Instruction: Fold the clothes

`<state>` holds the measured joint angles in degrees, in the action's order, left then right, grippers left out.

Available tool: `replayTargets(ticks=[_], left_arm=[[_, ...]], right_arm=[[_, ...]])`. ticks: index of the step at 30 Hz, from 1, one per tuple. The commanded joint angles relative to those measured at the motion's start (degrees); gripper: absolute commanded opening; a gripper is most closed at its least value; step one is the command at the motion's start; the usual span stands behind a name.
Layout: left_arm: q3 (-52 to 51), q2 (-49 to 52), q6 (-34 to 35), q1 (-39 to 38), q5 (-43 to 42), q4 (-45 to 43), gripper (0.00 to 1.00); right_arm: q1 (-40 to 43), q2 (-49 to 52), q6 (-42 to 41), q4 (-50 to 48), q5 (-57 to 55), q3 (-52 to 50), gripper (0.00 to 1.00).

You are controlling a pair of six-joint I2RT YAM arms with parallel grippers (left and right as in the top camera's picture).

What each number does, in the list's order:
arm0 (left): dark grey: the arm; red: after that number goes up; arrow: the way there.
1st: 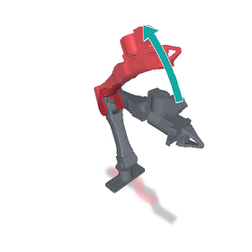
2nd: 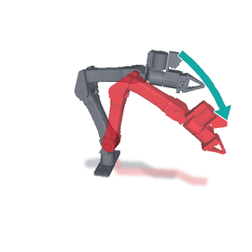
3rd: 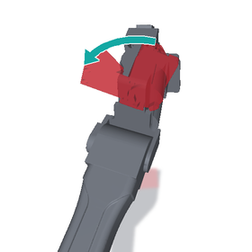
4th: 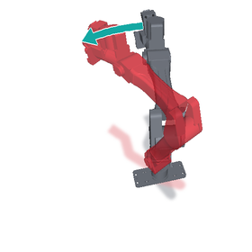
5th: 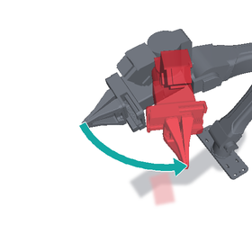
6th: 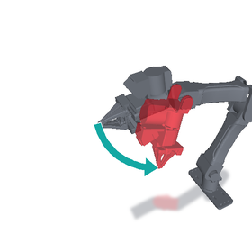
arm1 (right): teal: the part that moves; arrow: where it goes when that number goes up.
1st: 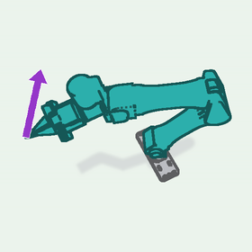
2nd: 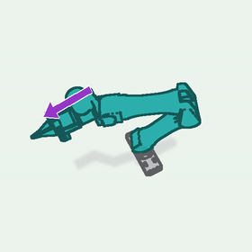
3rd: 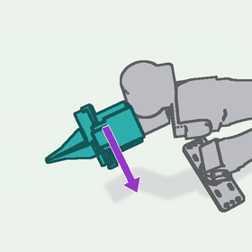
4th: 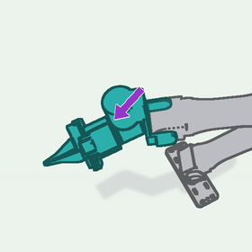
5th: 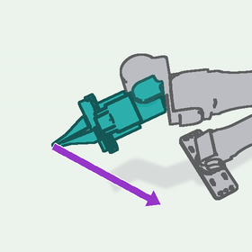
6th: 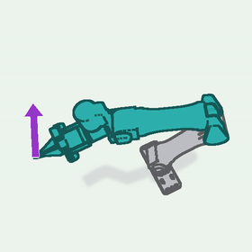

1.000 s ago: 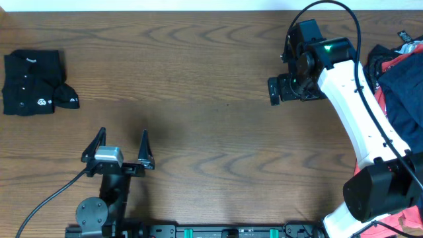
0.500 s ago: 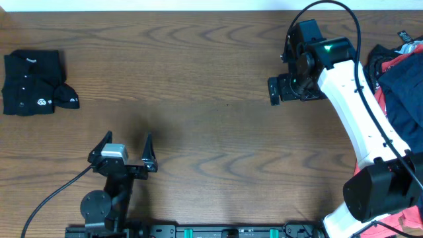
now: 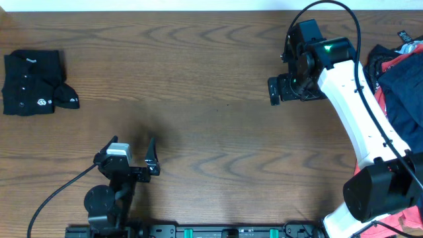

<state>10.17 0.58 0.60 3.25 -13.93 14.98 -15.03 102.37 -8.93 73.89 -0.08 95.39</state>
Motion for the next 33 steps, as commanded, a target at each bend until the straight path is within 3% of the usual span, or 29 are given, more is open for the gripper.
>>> replayTargets(ticks=[1, 13, 19, 29, 33], left_arm=[[-0.3, -0.5, 1.0, -0.2, -1.2, -0.5, 0.98], [-0.8, -0.5, 1.2, -0.6, -2.1, -1.5, 0.98], [0.4, 2.3, 1.2, -0.6, -2.5, -10.8, 0.98], [13.9, 16.6, 0.5, -0.6, -2.6, -11.9, 0.98], [16.6, 17.6, -1.9, -1.5, -2.7, -11.5, 0.98]], right_arm=[[-1.1, 0.0, -0.2, 0.0, -0.8, 0.1, 0.99], [-1.1, 0.0, -0.2, 0.0, -0.8, 0.1, 0.99], [-1.1, 0.0, -0.2, 0.0, -0.8, 0.1, 0.99], [-1.1, 0.0, -0.2, 0.0, -0.8, 0.1, 0.99], [-1.1, 0.0, -0.2, 0.0, -0.8, 0.1, 0.99]])
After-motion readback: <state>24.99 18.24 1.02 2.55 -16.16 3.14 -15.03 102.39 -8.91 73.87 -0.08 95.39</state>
